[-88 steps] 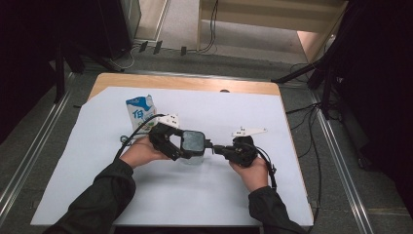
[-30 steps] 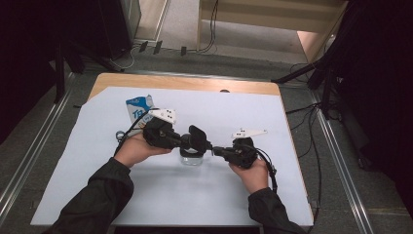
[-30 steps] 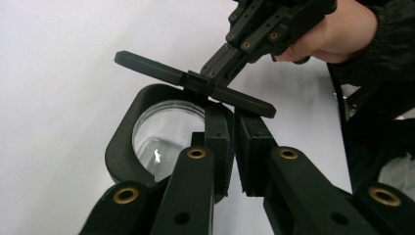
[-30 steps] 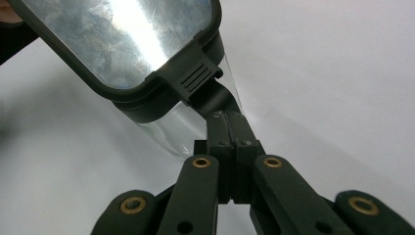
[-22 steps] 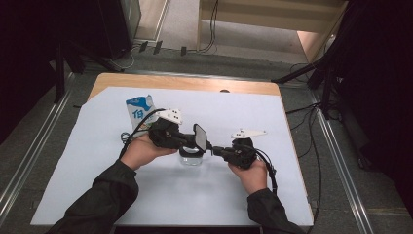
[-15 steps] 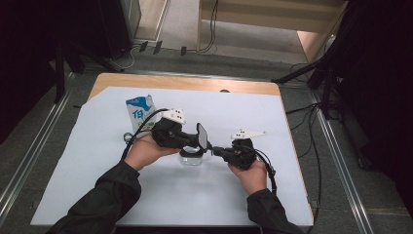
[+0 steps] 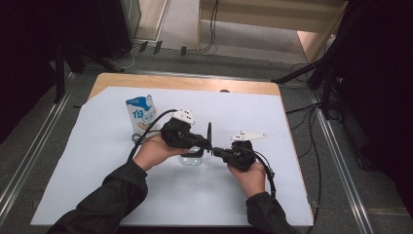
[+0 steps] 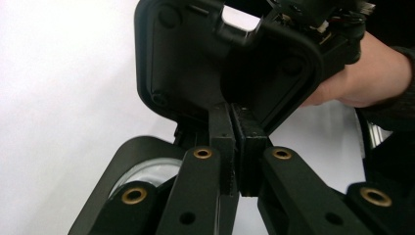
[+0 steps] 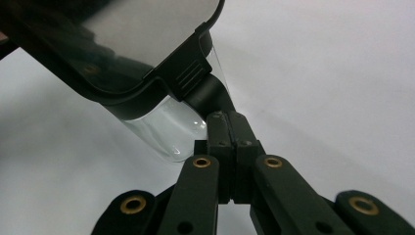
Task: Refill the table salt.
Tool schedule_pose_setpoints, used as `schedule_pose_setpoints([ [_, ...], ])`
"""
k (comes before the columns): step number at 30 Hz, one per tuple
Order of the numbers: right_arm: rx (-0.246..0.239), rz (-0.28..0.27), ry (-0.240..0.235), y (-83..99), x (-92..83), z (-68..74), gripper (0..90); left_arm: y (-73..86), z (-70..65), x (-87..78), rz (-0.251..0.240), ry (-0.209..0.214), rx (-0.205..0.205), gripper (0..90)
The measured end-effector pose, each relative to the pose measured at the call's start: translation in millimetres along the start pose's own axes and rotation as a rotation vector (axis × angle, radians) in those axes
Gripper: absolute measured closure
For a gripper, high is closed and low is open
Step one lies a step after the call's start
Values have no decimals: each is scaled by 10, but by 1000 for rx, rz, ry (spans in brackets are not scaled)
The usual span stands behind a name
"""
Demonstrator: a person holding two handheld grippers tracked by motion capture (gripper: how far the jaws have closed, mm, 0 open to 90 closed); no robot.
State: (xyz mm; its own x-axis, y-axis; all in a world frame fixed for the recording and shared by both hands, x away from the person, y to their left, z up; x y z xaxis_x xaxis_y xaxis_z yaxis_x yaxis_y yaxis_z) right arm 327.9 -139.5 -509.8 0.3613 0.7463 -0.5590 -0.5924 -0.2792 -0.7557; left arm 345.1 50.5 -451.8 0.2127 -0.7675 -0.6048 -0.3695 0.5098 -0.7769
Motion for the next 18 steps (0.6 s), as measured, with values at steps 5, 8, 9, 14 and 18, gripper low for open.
schedule_pose_setpoints([
  [5,8,-1,6,4,-1,8,900,-4,9,62,5,-3,-5,900],
  [8,10,0,7,5,-2,9,900,-6,9,93,2,1,-12,900],
  [9,11,1,8,6,-3,9,900,-7,9,97,3,1,-9,900],
  [14,12,2,17,7,-3,6,900,-12,5,114,2,-6,-6,900],
  [18,8,0,18,6,1,8,900,-7,9,106,0,-6,-10,900],
])
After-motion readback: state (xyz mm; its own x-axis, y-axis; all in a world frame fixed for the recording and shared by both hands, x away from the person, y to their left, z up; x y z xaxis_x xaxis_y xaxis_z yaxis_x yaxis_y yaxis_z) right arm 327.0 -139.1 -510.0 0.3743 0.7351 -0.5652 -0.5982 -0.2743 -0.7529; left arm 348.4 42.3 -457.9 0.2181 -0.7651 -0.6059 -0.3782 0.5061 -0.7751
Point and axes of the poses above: each handheld gripper's, and its own axes: x roughly forward along the jaws, y roughly out of its underside, z roughly to its left, the point moved 3 cm from there along x, roughly forward along the jaws, and after that the axes turned 4 degrees about -y, right-handed, at the moved point
